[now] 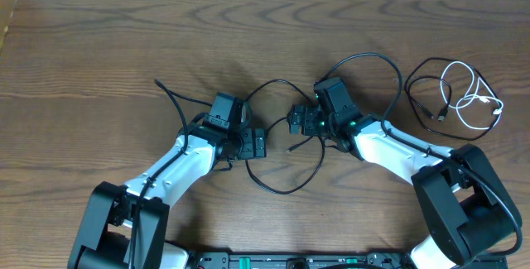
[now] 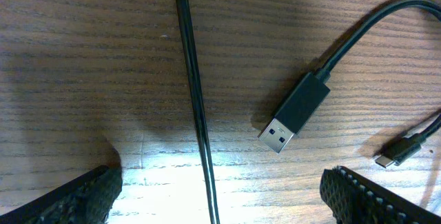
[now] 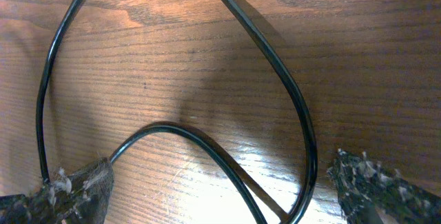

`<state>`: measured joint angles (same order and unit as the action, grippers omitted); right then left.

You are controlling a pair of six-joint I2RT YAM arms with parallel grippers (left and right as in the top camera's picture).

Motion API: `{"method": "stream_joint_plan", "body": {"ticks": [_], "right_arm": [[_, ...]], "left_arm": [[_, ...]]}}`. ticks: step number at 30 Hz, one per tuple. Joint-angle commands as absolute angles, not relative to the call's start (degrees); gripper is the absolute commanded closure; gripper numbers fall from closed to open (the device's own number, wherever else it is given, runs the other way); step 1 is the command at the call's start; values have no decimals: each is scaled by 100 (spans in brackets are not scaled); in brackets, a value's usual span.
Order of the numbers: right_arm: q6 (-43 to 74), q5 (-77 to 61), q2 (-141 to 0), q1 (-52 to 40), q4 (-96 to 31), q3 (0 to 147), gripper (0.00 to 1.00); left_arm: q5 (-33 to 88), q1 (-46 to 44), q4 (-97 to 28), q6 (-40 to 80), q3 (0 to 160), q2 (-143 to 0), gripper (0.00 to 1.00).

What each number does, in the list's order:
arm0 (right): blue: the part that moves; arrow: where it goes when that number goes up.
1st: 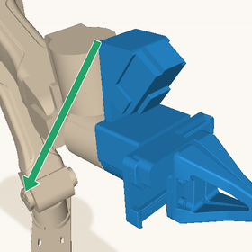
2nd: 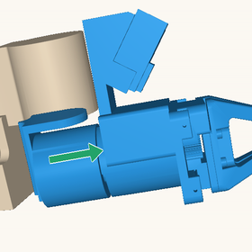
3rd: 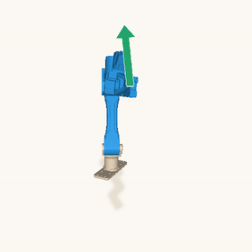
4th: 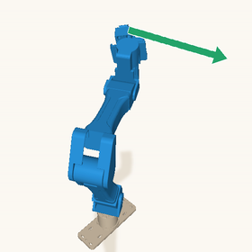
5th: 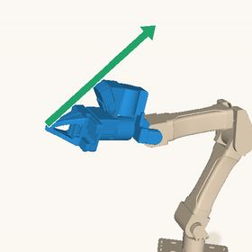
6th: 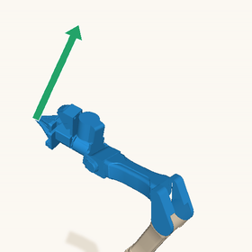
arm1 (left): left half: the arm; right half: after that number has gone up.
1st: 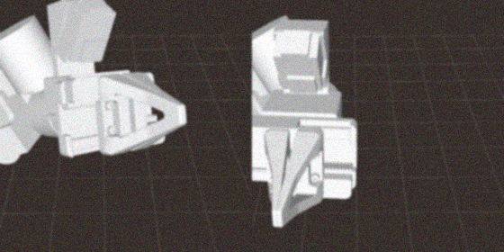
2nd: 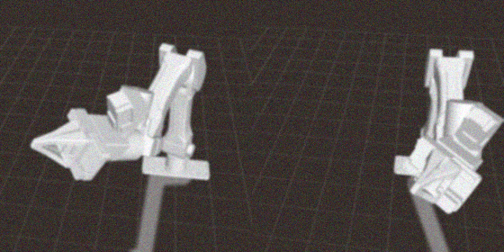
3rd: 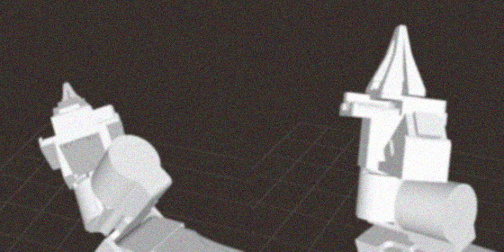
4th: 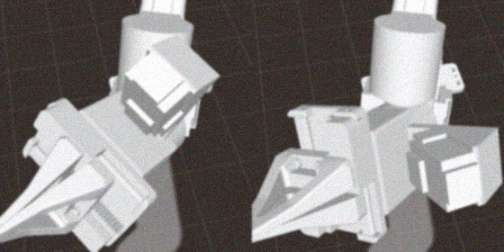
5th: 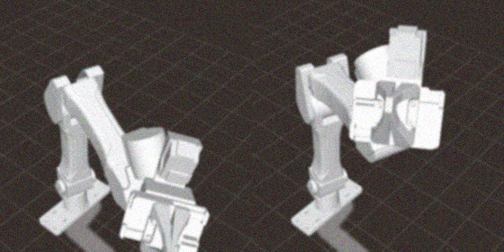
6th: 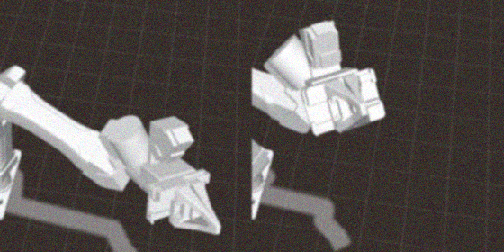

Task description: Untangle cables

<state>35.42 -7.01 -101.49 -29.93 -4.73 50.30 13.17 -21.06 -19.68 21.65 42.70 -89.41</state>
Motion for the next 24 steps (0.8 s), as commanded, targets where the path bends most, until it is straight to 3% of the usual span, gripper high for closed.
{"method": "stream_joint_plan", "body": {"ticks": [1, 5, 6, 9, 13, 14, 17, 18, 23, 24], "right_arm": [[3704, -552, -10344, -3011, -668, 4862, 1], [3704, -550, -10344, -3011, -666, 4862, 1], [3704, -552, -10344, -3011, -666, 4862, 1], [3704, -552, -10344, -3011, -666, 4862, 4], [3704, -552, -10344, -3011, -668, 4862, 20], [3704, -552, -10344, -3011, -666, 4862, 30], [3701, -552, -10344, -3011, -668, 4862, 47], [3701, -552, -10344, -3011, -668, 4862, 60], [3701, -552, -10344, -3011, -666, 4862, 99], [3697, -552, -10344, -3011, -666, 4862, 99]], "left_arm": [[1240, -2104, -1979, 2169, 4147, -9026, 2], [1240, -2104, -1979, 2169, 4145, -9026, 0], [1238, -2104, -1981, 2169, 4145, -9026, 5], [1240, -2104, -1979, 2169, 4147, -9026, 28], [1221, -2104, -1979, 2152, 4145, -9026, 73], [1133, -2104, -1981, 2154, 4145, -9026, 89], [1039, -2104, -1979, 2154, 4145, -9028, 92], [1020, -2104, -1979, 2154, 4145, -9030, 92], [978, -2104, -1979, 2154, 4145, -9037, 92], [980, -2104, -1979, 2154, 4145, -9037, 92]]}}
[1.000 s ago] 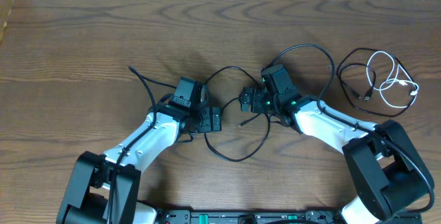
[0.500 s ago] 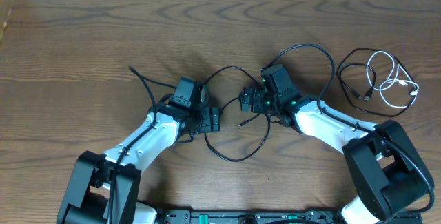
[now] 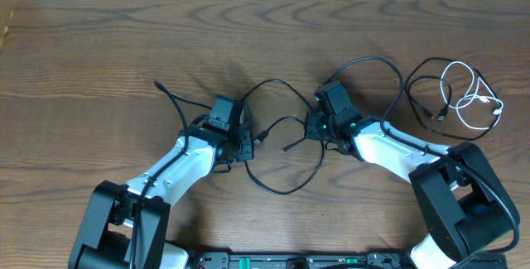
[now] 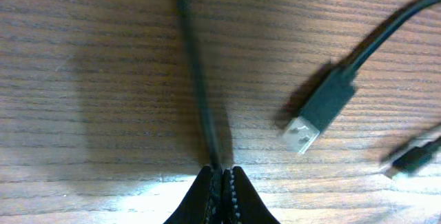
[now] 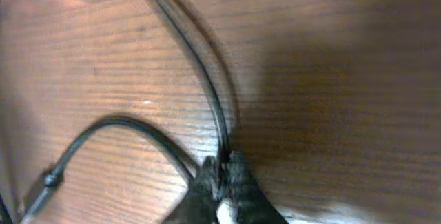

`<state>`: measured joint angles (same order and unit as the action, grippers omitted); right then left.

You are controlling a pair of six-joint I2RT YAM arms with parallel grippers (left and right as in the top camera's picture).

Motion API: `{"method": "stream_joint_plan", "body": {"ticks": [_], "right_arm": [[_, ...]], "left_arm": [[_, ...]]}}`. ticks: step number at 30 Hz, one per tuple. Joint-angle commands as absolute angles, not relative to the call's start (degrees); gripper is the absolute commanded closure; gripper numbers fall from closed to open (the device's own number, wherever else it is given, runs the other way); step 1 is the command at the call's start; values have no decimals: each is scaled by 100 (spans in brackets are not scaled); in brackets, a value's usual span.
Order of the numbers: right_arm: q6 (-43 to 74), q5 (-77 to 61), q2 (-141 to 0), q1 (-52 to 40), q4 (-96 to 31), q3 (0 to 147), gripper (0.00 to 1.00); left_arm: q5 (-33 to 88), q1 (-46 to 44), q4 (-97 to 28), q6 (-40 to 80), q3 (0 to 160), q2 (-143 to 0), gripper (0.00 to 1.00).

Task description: Untangle cables

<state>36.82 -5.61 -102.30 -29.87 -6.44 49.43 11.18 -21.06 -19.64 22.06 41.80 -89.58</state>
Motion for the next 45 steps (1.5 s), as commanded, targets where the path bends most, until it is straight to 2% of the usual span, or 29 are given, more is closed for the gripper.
{"method": "stream_joint_plan", "body": {"ticks": [1, 9, 10, 11, 13, 16, 22, 28, 34, 37, 41, 42, 45], "right_arm": [[3623, -552, -10344, -3011, -663, 4862, 99], [3205, -725, -10344, -3011, -475, 4862, 97], [3208, -725, -10344, -3011, -462, 4862, 85], [3208, -727, -10344, -3011, -464, 4862, 65], [3208, -727, -10344, -3011, -464, 4862, 43], [3208, -725, -10344, -3011, -467, 4862, 29], [3210, -720, -10344, -3011, -464, 4862, 18], [3208, -517, -10422, -3015, -403, 4862, 29], [2969, -508, -10755, -3218, -174, 4862, 32], [3015, -517, -10807, -3385, -259, 4862, 43], [3013, -202, -10807, -3562, -320, 4864, 63], [3013, -137, -10807, -3575, -351, 4871, 73], [3013, -121, -10807, -3577, -370, 4884, 93]], "left_arm": [[978, -2104, -1979, 2154, 4145, -9037, 92], [978, -2104, -1907, 2154, 4145, -9063, 92], [978, -2104, -1907, 2154, 4145, -9067, 88], [980, -2104, -1909, 2156, 4145, -9067, 83], [980, -2104, -1911, 2156, 4145, -9067, 69], [980, -2104, -1907, 2156, 4145, -9067, 62], [980, -2104, -1892, 2156, 4145, -9067, 54], [980, -2104, -1890, 2156, 4145, -9067, 53], [980, -2104, -1892, 2156, 4145, -9067, 53], [980, -2104, -1892, 2156, 4145, -9067, 53], [980, -2104, -1892, 2156, 4145, -9067, 53], [980, -2104, -1892, 2156, 4145, -9067, 53], [980, -2104, -1892, 2156, 4145, -9067, 53]]}}
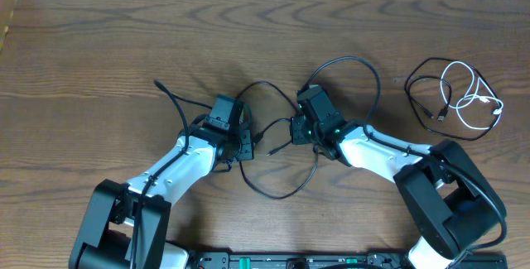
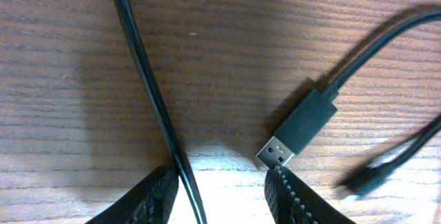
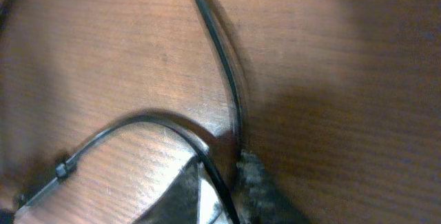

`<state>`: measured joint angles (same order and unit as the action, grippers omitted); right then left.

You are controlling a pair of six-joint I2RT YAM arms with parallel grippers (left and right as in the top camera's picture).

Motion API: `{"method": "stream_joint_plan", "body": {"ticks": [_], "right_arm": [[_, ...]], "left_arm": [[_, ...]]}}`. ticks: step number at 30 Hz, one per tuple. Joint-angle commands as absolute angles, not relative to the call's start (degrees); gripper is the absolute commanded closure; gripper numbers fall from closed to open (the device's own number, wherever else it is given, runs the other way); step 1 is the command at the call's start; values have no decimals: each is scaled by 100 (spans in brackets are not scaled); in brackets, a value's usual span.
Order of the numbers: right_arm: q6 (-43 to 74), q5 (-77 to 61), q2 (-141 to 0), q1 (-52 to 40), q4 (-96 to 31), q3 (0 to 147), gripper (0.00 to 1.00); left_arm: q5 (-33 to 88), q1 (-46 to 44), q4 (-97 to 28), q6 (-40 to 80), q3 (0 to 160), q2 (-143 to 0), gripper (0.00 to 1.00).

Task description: Untangle cables

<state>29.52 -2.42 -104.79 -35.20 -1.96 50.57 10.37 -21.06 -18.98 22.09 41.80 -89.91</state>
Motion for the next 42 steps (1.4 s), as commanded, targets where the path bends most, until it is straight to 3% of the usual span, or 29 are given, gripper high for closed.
{"method": "stream_joint_plan", "body": {"ticks": [1, 10, 25, 35, 40, 42], "right_arm": [[3013, -123, -10805, -3573, -390, 4895, 98], [2928, -438, -10803, -3570, -1269, 5395, 99], [2663, -2731, -10805, -2860, -1092, 5365, 99], [2648, -3691, -11502, -2768, -471, 5319, 98], [2714, -3986, -11734, -2766, -202, 5319, 78], [2720, -3986, -11734, -2768, -174, 5319, 75]], "left_arm": [[978, -2104, -1892, 2156, 4145, -9067, 53], [980, -2104, -1892, 2156, 4145, -9067, 53], [1000, -2104, -1857, 2178, 4145, -9067, 52], [1881, -2104, -950, 2220, 4145, -9067, 52], [1533, -2104, -1004, 2213, 4145, -9124, 59], [1538, -2104, -989, 2215, 4145, -9201, 61]]}}
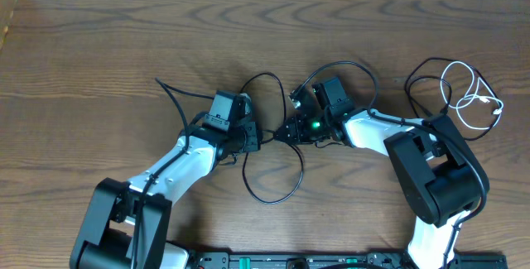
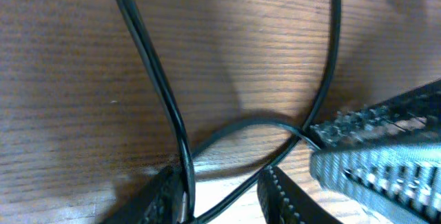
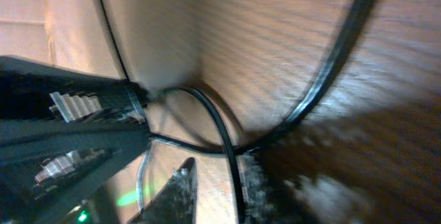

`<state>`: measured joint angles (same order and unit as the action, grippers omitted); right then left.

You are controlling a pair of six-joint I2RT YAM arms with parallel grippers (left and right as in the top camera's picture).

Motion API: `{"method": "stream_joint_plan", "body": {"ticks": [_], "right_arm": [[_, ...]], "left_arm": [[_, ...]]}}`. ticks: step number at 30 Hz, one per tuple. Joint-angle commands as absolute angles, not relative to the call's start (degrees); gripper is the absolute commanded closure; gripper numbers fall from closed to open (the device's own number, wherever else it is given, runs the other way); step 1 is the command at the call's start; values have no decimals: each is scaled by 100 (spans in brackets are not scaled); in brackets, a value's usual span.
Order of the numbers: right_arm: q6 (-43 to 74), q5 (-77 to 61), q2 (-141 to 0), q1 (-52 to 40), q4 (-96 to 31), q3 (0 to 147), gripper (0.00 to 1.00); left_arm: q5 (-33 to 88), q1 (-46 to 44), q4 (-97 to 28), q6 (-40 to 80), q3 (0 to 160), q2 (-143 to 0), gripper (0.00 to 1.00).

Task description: Untangle cables

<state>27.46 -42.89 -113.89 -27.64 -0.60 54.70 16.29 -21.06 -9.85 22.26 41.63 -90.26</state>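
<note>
A long black cable (image 1: pixel 269 200) lies in crossing loops at the table's middle. My left gripper (image 1: pixel 250 139) and right gripper (image 1: pixel 290 128) face each other there, almost touching. In the left wrist view the left gripper (image 2: pixel 220 198) is open, narrowly: one strand (image 2: pixel 147 52) runs against its left finger and a second crosses the gap. The right gripper's ribbed finger (image 2: pixel 372 145) shows close by. In the right wrist view the right gripper (image 3: pixel 215 189) is open too, with a thin strand (image 3: pixel 224 141) along its right finger and a thick blurred strand (image 3: pixel 337 58) beyond.
A second bundle lies at the right of the table: a black cable (image 1: pixel 421 95) and a white cable (image 1: pixel 474 99), apart from both grippers. The black cable's loose end (image 1: pixel 159 82) reaches out left of the left arm.
My right gripper has moved left and turned toward the left gripper, and now sits right beside it. The USB plug has left the left wrist view. The cable's loops have shifted left.
Both grippers first stood wide open over cable strands, some way apart. Then each was shut on a strand. After that both jaws had parted with a strand still between them, the right arm further left. Now the two grippers nearly meet over crossing strands.
</note>
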Motion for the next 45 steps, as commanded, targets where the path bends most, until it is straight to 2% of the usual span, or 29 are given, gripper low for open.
{"method": "stream_joint_plan", "body": {"ticks": [1, 4, 9, 11, 14, 16, 19, 25, 30, 37, 42, 45], "right_arm": [[2720, -4066, -11734, -2768, -93, 5319, 68], [2740, -4119, -11734, -2768, -36, 5319, 57], [2779, -4001, -11734, -2766, -32, 5319, 53], [2781, -3833, -11734, -2766, -67, 5319, 52], [2805, -3837, -11734, -2738, -84, 5319, 48], [2869, -3959, -11734, -2692, -145, 5319, 44], [2869, -4274, -11732, -2536, -239, 5319, 52], [2425, -5435, -11732, -1898, -296, 5319, 48], [2432, -4930, -11732, -1739, -668, 5319, 48], [2740, -4866, -11732, -1925, -517, 5319, 27], [2733, -5516, -11734, -2102, -45, 5319, 27], [2735, -5542, -11734, -2152, 10, 5319, 33]], "left_arm": [[1540, -2104, -982, 2217, 4145, -9262, 62], [1590, -2104, -928, 2220, 4145, -9397, 63], [1752, -2104, -939, 2217, 4145, -9413, 67], [1892, -2104, -978, 2215, 4145, -9413, 72], [2178, -2104, -1039, 2213, 4145, -9413, 86], [2421, -2104, -1044, 2121, 4145, -9413, 89], [2792, -2102, -1033, 2040, 4145, -9413, 92], [3785, -1953, -735, 2045, 4147, -9413, 92], [4705, -1697, -416, 2043, 4147, -9413, 92], [4969, -1658, -421, 1811, 4147, -9413, 93], [5059, -1704, -489, 1739, 4145, -9413, 92], [5059, -1796, -528, 1695, 4145, -9413, 92]]}}
